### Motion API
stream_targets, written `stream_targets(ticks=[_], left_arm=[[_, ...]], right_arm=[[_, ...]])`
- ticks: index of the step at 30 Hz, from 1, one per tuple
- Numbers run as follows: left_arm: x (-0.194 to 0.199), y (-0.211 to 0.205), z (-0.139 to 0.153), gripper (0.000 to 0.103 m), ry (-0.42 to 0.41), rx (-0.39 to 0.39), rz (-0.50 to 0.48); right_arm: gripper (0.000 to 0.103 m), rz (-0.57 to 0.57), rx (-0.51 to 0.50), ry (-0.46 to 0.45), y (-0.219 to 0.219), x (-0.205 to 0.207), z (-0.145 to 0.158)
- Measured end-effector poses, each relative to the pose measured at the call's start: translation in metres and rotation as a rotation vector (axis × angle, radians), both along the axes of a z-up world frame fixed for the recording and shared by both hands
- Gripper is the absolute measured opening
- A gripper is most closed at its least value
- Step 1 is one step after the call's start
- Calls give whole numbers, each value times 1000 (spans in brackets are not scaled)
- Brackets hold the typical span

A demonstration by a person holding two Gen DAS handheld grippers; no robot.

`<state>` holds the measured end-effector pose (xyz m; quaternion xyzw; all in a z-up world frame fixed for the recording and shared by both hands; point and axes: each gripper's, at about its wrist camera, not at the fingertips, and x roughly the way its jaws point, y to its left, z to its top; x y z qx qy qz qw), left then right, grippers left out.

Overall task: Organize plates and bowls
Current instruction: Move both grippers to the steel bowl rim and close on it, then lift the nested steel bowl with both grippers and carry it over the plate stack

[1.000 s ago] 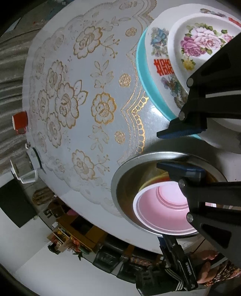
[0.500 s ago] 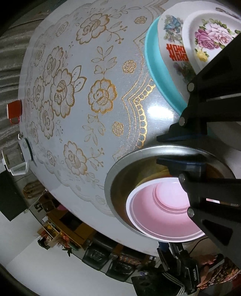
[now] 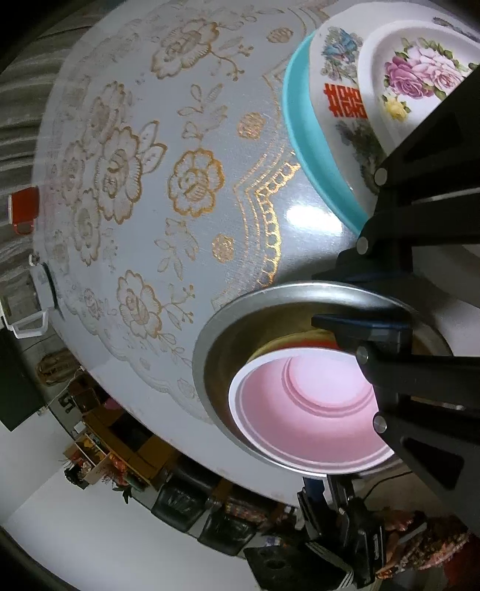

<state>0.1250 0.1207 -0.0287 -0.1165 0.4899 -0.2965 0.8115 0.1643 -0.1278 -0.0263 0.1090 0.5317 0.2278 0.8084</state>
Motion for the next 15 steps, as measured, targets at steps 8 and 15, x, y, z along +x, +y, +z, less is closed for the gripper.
stream_targets(ticks=[8,15], left_arm=[[-14,-11,3,28,-130,42,-10],[-20,-11,2,28,-175,46,20]], right_arm=[[13,21,-44,-83,8,-2,0],[14,21,-53,-131,9,-6,1]])
